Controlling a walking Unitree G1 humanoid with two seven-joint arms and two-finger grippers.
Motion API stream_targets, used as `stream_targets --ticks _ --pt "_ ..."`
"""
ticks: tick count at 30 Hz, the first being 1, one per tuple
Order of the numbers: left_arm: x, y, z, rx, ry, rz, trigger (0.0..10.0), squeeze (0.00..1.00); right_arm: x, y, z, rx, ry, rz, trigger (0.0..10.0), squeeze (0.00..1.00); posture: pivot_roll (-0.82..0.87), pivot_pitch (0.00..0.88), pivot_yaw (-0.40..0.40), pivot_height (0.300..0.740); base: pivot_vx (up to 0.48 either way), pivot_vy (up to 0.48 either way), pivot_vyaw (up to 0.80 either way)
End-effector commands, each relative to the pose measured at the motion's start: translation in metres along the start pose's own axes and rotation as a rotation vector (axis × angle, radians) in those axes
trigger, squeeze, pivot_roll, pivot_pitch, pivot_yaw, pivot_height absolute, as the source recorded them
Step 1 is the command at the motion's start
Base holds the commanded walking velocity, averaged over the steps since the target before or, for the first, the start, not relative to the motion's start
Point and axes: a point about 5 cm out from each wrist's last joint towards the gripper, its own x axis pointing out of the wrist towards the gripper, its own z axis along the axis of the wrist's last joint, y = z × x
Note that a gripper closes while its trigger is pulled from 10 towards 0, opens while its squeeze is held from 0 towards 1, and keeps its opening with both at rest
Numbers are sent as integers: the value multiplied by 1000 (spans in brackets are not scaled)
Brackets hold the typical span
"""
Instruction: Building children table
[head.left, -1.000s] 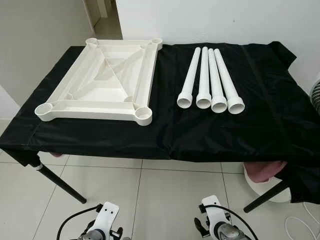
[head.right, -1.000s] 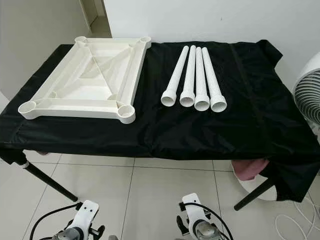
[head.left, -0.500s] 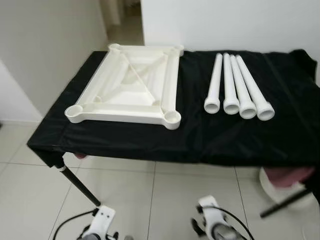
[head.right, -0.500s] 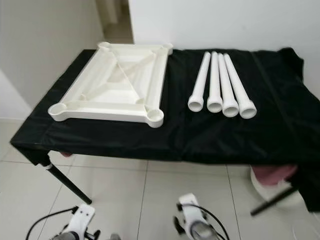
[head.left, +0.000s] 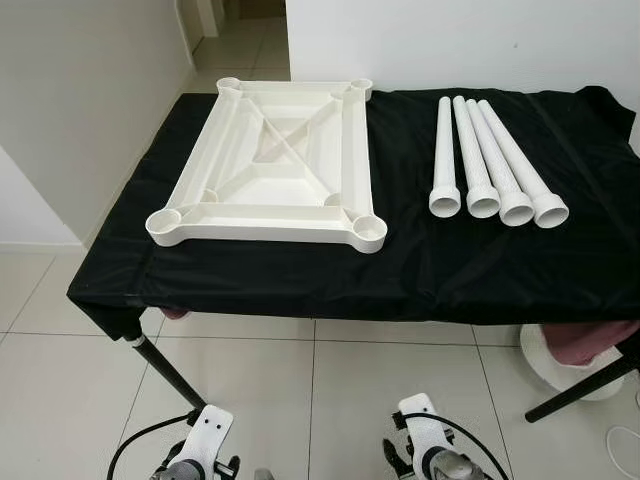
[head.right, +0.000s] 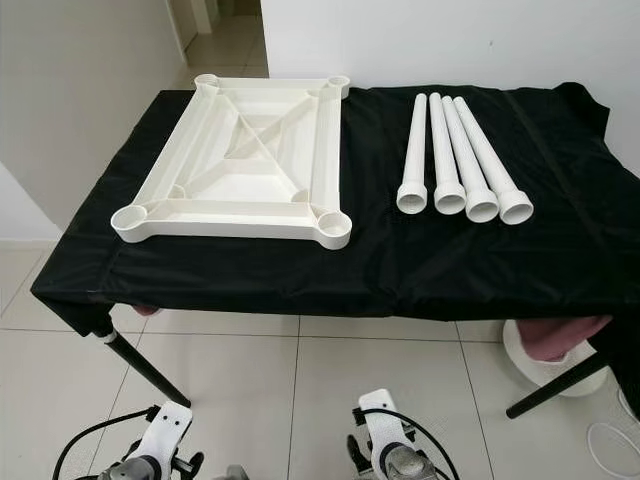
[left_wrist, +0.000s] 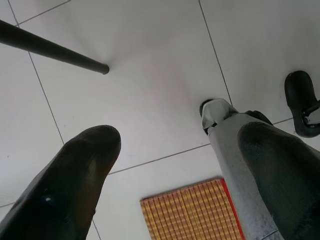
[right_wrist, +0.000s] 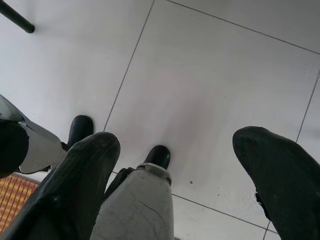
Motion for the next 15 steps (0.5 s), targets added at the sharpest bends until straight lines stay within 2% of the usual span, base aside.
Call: stream_targets --ticks 1,5,15 --pt "-1 0 -6 16 20 5 10000 0 -2 1 -6 1 24 6 10000 0 -66 0 81 740 0 0 0" --pt "-1 -1 -5 20 18 5 10000 0 -2 2 -7 1 25 7 10000 0 -67 0 82 740 0 -215 0" --pt "0 -2 -3 21 15 5 10000 0 -2 2 -7 2 26 7 10000 0 -67 0 78 740 0 -356 0"
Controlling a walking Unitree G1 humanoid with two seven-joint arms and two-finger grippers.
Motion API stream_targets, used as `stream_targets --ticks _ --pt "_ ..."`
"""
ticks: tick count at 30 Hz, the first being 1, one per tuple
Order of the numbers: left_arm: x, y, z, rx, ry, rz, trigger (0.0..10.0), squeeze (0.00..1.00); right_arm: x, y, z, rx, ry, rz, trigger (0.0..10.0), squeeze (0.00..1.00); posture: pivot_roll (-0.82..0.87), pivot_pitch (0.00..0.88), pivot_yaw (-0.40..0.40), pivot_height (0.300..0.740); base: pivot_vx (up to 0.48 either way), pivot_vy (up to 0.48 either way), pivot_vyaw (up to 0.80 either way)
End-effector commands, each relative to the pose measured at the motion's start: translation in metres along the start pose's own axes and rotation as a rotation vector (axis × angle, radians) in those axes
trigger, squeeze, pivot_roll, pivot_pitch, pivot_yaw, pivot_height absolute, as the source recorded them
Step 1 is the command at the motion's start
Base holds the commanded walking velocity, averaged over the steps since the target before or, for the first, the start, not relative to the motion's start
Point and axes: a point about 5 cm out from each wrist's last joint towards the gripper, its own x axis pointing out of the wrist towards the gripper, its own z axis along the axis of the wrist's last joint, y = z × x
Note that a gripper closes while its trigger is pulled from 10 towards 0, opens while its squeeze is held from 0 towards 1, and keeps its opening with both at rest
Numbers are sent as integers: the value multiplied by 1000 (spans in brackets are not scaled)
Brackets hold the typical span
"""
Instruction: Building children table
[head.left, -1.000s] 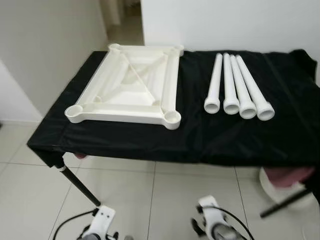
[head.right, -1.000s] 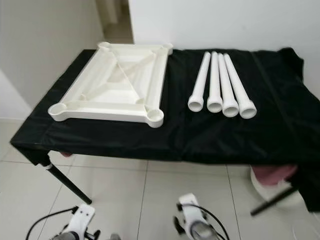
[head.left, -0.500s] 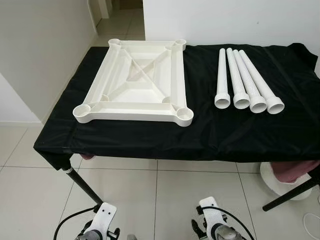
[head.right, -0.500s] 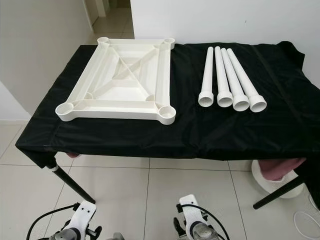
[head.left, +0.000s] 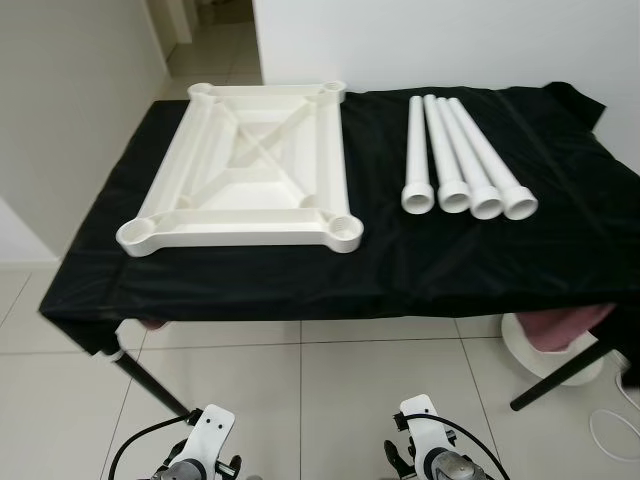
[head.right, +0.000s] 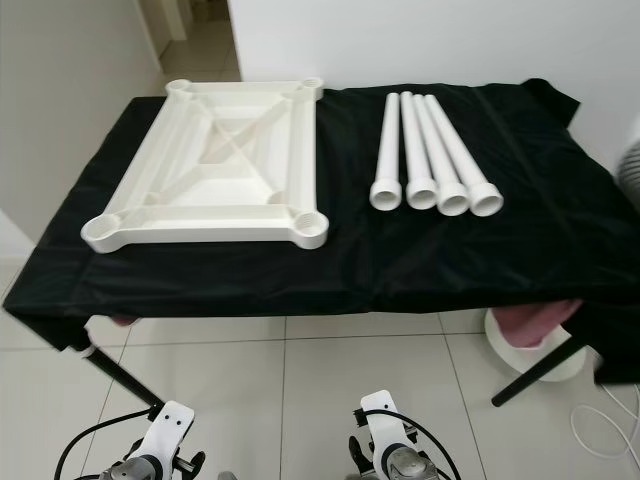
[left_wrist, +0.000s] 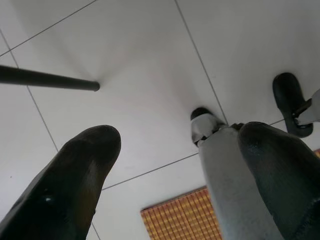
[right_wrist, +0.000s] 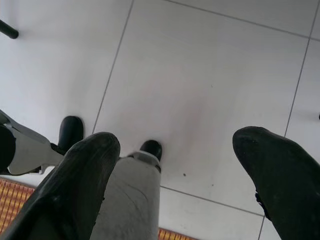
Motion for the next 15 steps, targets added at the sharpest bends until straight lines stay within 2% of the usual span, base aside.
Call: stream_targets --ticks 1,11,15 --pt "-1 1 -5 14 20 13 10000 0 -1 2 -5 0 21 8 10000 0 -67 0 78 740 0 -390 0" --pt "-1 1 -5 20 21 17 10000 0 -1 1 -3 -1 18 7 10000 0 -68 0 80 740 0 -380 0" --pt "-1 1 -5 14 21 20 10000 0 -1 1 -3 -1 17 8 10000 0 -67 0 79 740 0 0 0"
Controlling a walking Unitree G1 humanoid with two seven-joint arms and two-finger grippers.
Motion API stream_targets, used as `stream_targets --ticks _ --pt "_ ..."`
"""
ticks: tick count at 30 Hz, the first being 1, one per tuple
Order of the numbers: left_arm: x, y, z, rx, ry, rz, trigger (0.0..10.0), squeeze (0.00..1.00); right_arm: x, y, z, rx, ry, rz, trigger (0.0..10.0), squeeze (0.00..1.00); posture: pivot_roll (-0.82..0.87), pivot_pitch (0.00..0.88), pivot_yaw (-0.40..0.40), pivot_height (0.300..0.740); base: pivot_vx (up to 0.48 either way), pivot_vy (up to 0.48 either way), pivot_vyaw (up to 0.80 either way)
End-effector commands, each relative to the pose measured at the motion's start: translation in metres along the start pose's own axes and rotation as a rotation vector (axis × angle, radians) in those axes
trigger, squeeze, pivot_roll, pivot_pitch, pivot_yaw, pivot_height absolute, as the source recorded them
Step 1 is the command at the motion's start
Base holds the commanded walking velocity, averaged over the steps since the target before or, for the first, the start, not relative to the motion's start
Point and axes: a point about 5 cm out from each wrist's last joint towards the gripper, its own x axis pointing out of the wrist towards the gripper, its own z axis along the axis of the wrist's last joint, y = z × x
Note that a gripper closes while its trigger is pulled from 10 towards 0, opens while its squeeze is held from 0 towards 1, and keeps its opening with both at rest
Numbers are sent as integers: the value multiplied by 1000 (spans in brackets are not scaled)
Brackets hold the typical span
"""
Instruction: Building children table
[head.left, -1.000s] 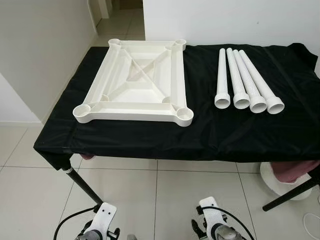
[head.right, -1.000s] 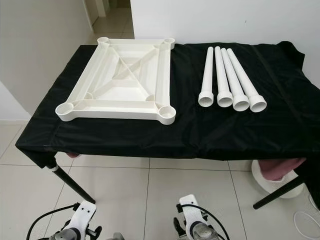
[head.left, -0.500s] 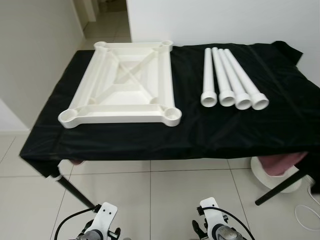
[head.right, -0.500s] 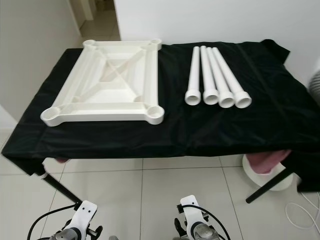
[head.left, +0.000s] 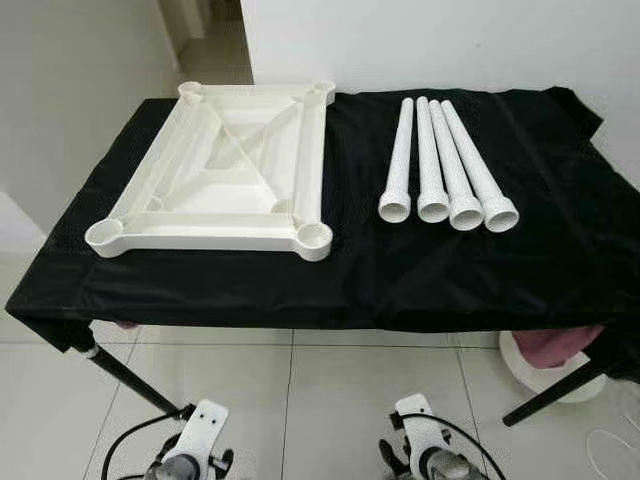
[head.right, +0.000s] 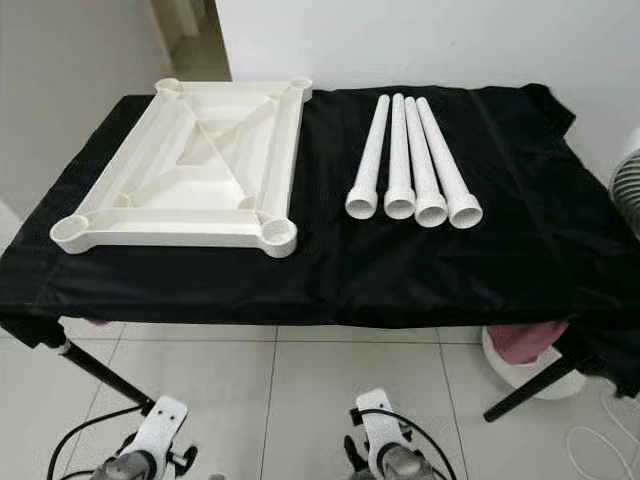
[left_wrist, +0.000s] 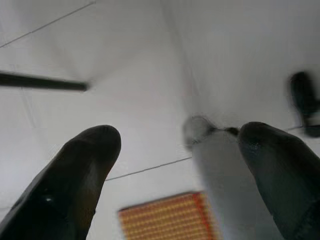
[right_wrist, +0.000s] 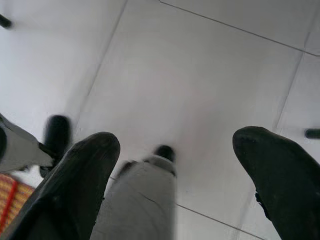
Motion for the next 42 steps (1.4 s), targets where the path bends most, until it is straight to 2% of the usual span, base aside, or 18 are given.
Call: stream_targets --ticks 1,8,21,29,30,31,32,33,38,39,40,41,42 --pt "-2 3 -7 8 27 25 10000 0 0 3 -1 3 9 7 10000 0 -67 0 79 740 0 0 0" --pt "-2 4 -5 -14 11 30 10000 0 0 2 -1 2 5 6 10000 0 -67 0 78 740 0 0 0" --pt "-1 5 0 14 -13 43 10000 0 0 1 1 0 -7 5 10000 0 -69 0 79 740 0 0 0" --pt "0 0 6 -20 -51 -4 10000 0 2 3 8 -13 -43 21 10000 0 -71 0 79 740 0 0 0" --pt "0 -1 7 -37 -59 -19 10000 671 2 4 10 -16 -51 28 10000 0 -71 0 79 740 0 0 0" --pt "0 -2 8 -39 -66 -25 10000 1000 3 5 12 -7 -58 37 10000 31 -71 0 79 740 0 0 0" --pt "0 -2 8 -39 -66 -25 10000 1000 3 5 12 -7 -58 37 10000 31 -71 0 79 740 0 0 0" --pt "1 -2 10 -47 -81 -42 10000 1000 3 7 15 26 -71 58 10000 1000 -70 0 84 740 0 0 0" --pt "1 -2 13 -24 -91 -42 10000 1000 4 8 18 8 -83 64 10000 1000 -70 0 84 740 0 0 0" --pt "1 -2 13 -21 -91 -41 10000 1000 4 8 19 10 -86 68 10000 918 -70 0 84 740 0 0 0" --pt "1 -2 13 -21 -91 -41 10000 1000 4 8 19 10 -86 68 10000 918 -70 0 84 740 0 0 0" --pt "1 -2 14 -24 -90 -44 10000 745 4 8 19 8 -88 68 10000 647 -68 0 81 740 0 0 0" --pt "1 -3 14 -26 -93 -51 10000 0 4 8 19 4 -89 66 10000 0 -68 0 81 740 0 0 0"
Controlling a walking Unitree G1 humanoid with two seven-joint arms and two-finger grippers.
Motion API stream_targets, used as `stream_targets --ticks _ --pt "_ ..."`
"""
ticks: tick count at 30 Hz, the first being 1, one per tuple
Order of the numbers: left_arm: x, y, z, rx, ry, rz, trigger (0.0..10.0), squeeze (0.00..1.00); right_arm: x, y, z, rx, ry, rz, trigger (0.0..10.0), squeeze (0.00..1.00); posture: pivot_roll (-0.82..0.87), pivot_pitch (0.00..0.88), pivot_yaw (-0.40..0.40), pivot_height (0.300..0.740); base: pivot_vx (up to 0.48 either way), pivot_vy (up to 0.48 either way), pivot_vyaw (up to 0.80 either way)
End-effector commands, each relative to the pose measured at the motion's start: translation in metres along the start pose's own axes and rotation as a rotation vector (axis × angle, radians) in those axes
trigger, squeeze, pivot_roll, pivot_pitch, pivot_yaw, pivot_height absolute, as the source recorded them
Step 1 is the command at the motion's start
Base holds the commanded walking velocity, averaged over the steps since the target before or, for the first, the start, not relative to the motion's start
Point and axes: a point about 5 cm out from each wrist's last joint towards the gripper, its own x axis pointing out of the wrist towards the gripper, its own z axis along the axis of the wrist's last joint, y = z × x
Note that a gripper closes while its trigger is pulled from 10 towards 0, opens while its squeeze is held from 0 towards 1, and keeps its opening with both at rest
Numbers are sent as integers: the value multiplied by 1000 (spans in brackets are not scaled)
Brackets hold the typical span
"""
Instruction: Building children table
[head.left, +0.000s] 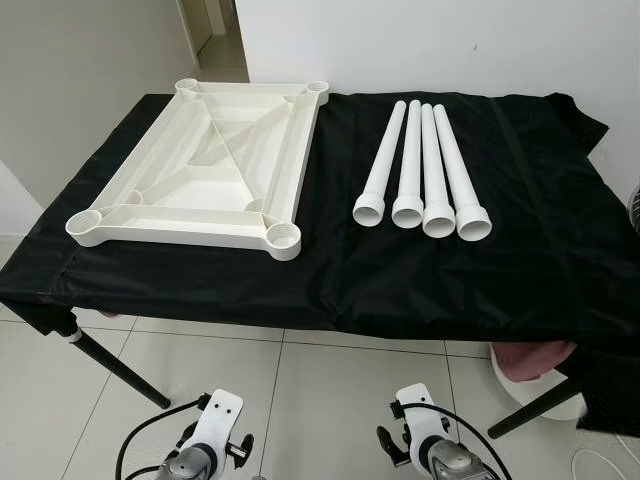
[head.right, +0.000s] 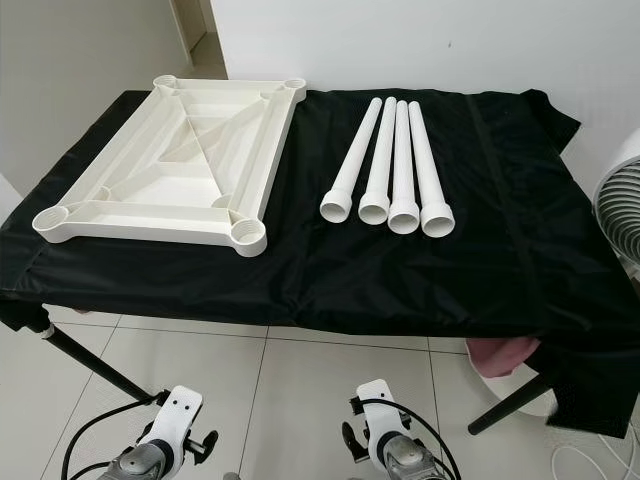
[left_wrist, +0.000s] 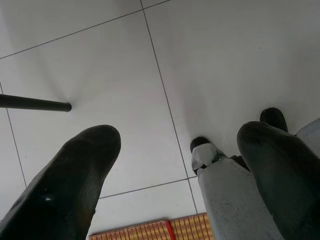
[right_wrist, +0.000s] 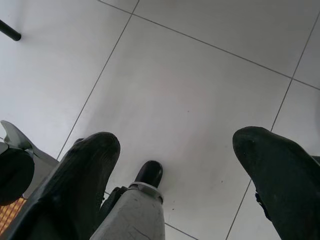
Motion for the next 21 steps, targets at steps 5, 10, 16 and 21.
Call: stream_targets --ticks 5,10,16,21 --pt "0 -6 0 24 -7 -75 10000 0 1 3 2 -14 -12 15 10000 0 -61 0 78 740 0 0 0" --pt "2 -12 10 53 -58 -116 10000 0 3 6 9 -25 -44 40 10000 0 -59 0 76 740 0 0 0" --pt "4 -25 33 107 -191 -243 10000 0 5 18 22 -96 -122 146 10000 0 -57 19 70 740 0 0 0" --pt "2 -35 53 156 -310 -374 10000 0 4 26 37 -157 -229 265 10000 0 -48 40 54 740 0 0 0"
